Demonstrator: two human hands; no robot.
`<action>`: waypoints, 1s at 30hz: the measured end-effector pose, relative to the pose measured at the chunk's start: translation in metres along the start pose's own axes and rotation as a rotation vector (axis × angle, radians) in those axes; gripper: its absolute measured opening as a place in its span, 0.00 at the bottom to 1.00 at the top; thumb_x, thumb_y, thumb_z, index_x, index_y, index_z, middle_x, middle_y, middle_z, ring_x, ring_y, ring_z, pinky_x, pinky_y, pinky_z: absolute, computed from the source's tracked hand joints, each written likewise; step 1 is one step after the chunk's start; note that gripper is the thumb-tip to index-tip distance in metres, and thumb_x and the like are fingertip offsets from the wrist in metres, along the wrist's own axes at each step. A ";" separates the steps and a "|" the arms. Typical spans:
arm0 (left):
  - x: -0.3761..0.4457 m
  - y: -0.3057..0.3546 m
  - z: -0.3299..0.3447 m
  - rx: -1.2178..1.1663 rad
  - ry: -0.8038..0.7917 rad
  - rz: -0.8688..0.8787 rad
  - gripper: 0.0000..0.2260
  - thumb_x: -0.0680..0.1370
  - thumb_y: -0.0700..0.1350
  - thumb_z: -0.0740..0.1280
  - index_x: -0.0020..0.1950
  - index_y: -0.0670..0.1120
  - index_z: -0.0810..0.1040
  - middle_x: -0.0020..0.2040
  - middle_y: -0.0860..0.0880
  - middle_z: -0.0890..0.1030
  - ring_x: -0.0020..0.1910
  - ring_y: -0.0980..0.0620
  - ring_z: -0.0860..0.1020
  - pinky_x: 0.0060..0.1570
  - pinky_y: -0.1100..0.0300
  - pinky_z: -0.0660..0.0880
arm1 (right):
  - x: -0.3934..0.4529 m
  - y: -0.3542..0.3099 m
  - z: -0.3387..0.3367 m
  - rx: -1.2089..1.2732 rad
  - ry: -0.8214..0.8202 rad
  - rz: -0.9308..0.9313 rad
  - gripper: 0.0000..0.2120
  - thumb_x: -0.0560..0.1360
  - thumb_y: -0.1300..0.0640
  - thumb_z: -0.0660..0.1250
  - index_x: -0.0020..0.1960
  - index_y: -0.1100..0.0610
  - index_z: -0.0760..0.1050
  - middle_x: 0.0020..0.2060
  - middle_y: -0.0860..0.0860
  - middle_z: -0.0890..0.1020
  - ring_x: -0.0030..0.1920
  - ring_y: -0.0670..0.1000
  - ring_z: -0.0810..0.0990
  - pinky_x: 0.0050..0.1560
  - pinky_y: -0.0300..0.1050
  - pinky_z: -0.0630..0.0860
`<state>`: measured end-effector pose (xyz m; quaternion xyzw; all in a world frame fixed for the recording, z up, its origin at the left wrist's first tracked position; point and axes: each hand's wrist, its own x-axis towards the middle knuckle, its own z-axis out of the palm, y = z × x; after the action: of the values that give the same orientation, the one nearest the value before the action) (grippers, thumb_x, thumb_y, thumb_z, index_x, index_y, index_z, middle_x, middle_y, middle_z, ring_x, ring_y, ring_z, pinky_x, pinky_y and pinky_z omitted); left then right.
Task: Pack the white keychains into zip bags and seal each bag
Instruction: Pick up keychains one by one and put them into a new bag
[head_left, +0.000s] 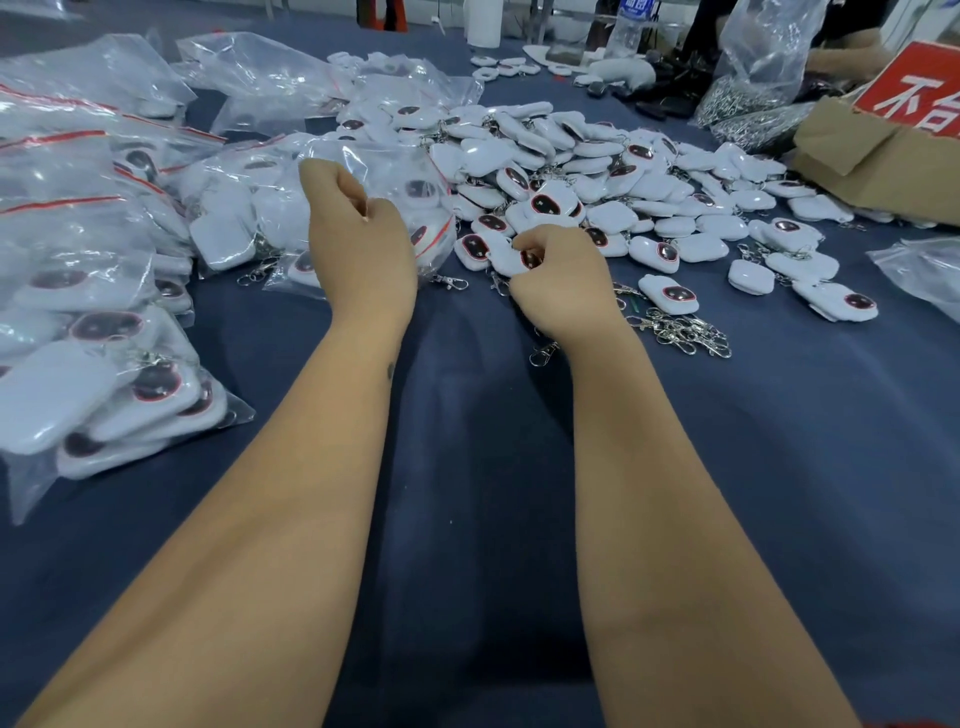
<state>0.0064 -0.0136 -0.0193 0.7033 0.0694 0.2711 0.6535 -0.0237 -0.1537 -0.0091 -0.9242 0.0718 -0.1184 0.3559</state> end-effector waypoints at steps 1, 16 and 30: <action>-0.001 0.001 0.000 0.027 -0.011 0.017 0.12 0.74 0.35 0.54 0.40 0.54 0.61 0.36 0.55 0.67 0.31 0.58 0.67 0.33 0.65 0.67 | 0.000 0.001 0.000 0.000 0.021 -0.001 0.19 0.70 0.69 0.62 0.59 0.63 0.78 0.50 0.56 0.79 0.54 0.57 0.78 0.51 0.48 0.77; -0.006 0.001 0.006 0.075 -0.415 -0.036 0.13 0.75 0.38 0.62 0.41 0.54 0.83 0.26 0.62 0.77 0.26 0.62 0.71 0.31 0.69 0.70 | -0.008 -0.026 0.008 0.814 0.240 0.061 0.06 0.79 0.60 0.63 0.50 0.49 0.75 0.41 0.49 0.79 0.41 0.49 0.77 0.56 0.55 0.78; -0.008 0.004 0.007 0.050 -0.385 -0.119 0.12 0.78 0.43 0.61 0.34 0.46 0.75 0.23 0.55 0.72 0.23 0.57 0.68 0.26 0.65 0.66 | -0.001 -0.022 0.029 0.953 0.051 0.046 0.09 0.75 0.71 0.65 0.53 0.62 0.75 0.45 0.57 0.83 0.40 0.52 0.84 0.51 0.50 0.82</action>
<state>0.0019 -0.0242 -0.0182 0.7528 -0.0085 0.0906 0.6520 -0.0160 -0.1189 -0.0150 -0.6531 0.0387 -0.1529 0.7406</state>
